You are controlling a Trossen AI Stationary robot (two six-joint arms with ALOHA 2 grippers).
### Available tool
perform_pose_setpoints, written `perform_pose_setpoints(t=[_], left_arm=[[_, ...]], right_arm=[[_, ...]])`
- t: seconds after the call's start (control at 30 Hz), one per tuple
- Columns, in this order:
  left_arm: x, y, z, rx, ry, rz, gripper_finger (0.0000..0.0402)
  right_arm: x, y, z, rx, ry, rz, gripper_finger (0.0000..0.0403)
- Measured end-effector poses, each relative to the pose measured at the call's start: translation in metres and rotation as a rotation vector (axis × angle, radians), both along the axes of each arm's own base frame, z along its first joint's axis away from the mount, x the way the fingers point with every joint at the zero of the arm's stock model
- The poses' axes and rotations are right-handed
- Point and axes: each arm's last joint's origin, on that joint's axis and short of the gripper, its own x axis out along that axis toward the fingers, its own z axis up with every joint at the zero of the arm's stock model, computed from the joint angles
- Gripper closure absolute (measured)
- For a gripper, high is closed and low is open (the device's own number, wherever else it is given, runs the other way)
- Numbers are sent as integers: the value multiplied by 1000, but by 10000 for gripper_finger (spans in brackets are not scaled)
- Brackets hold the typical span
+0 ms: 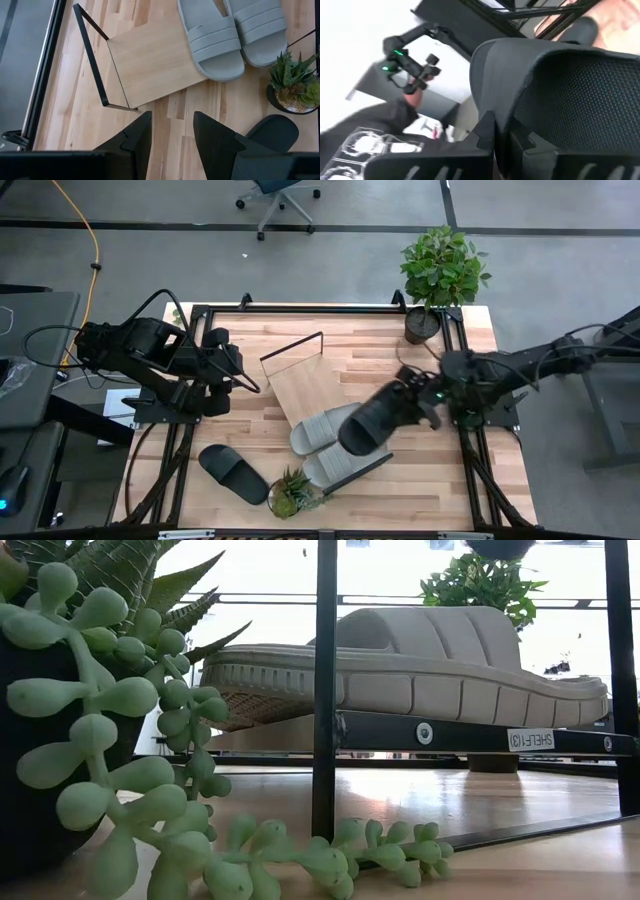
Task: Pick and place slides into the shelf
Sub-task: Put the right black slipper on the shelf
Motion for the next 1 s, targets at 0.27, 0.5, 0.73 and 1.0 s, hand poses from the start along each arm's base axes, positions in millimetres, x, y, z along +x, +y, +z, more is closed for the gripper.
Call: perform_pose_setpoints(t=[0.27, 0.5, 0.73, 1.0], left_arm=[[0, 0, 0, 8, -1, 4, 268], [0, 0, 0, 9, -2, 5, 268], [0, 0, 0, 14, 1, -4, 268], [0, 0, 0, 32, 9, -36, 268]], right_arm=[[52, -41, -7, -48, 50, -38, 403], [92, -75, -22, -20, 147, -161, 403], [131, -83, -46, -22, 215, -234, 403], [161, -88, -86, 20, 296, -348, 403]])
